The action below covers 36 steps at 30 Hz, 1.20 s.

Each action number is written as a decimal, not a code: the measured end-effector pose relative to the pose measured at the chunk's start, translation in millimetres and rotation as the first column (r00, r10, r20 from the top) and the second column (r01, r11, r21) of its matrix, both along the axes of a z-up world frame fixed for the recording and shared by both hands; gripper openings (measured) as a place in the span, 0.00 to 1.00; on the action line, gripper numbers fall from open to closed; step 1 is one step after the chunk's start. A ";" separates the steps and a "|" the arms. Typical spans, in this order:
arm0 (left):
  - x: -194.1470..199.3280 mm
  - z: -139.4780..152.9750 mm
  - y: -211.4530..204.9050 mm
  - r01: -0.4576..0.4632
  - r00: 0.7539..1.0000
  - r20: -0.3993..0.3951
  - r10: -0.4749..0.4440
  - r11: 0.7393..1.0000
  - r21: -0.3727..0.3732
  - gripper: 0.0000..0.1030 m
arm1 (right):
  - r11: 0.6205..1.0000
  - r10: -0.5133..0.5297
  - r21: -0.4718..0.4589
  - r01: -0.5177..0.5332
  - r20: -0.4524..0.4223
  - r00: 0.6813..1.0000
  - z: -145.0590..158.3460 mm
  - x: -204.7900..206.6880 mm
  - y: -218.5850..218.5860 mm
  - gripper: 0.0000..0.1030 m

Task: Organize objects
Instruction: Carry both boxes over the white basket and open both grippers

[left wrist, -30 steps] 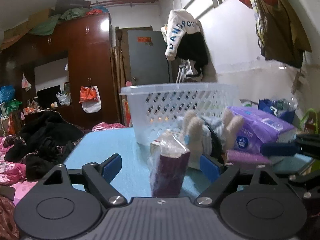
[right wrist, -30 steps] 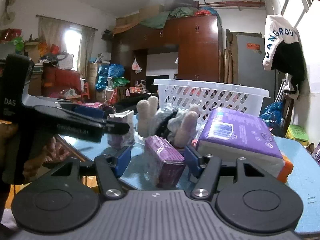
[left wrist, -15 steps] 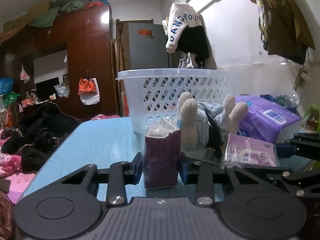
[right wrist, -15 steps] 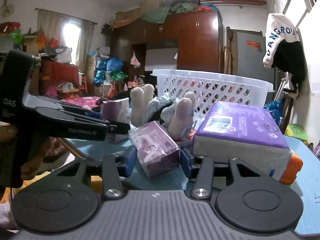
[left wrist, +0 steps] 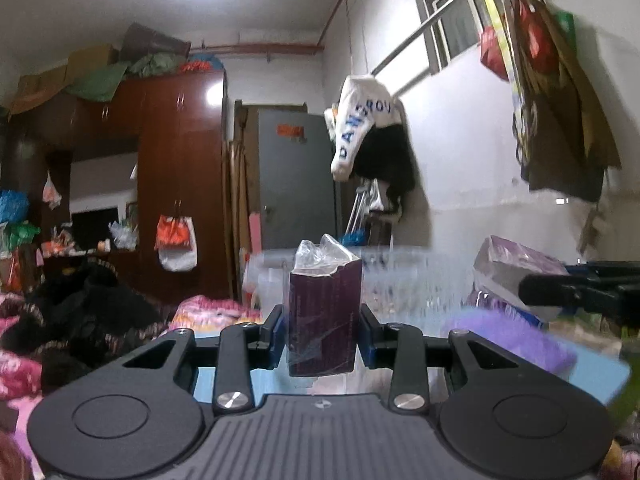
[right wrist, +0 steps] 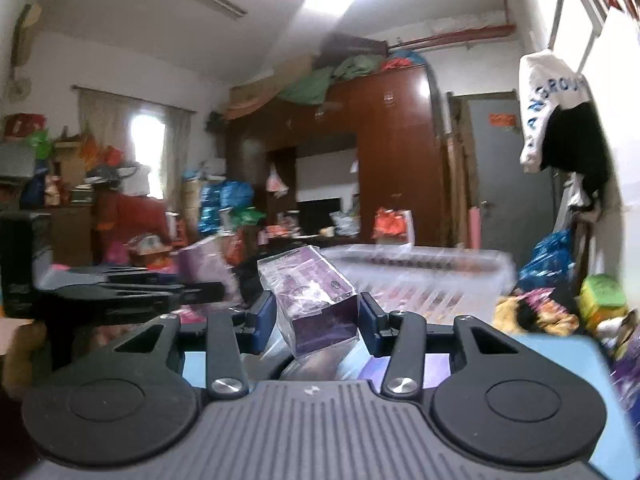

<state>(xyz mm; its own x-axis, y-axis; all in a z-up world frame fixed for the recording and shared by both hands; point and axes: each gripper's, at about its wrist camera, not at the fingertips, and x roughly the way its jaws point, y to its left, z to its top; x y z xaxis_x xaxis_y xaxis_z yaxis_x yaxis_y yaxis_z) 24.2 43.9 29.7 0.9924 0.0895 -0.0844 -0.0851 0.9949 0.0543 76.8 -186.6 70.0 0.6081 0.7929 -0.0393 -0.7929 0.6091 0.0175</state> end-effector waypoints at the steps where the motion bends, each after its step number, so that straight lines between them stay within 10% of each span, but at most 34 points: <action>1: 9.9 11.1 0.7 0.011 1.000 -0.001 -0.011 1.000 0.000 0.39 | 0.999 -0.032 -0.014 0.032 0.008 0.999 12.6 12.9 4.9 0.46; 13: 203.1 65.1 15.6 -0.037 0.953 -0.301 0.018 0.997 -0.061 0.39 | 0.954 -0.234 -0.236 0.183 -0.209 0.949 33.4 165.3 93.1 0.46; 30: 229.4 42.9 27.5 -0.043 0.925 -0.379 0.002 0.994 -0.099 0.40 | 0.947 -0.253 -0.268 0.176 -0.287 0.924 13.6 178.7 88.1 0.48; 36: 202.7 49.2 23.0 -0.027 0.969 -0.245 0.017 0.999 -0.034 0.87 | 0.958 -0.267 -0.170 0.232 -0.228 0.936 23.9 157.8 68.0 1.00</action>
<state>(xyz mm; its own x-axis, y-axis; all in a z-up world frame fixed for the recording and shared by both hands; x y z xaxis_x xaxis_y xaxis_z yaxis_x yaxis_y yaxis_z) 226.9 66.9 78.9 0.9392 0.1034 -0.3275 -0.0956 0.9946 0.0398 234.5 -118.6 93.9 0.7427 0.5931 -0.3107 -0.5969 0.7968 0.0942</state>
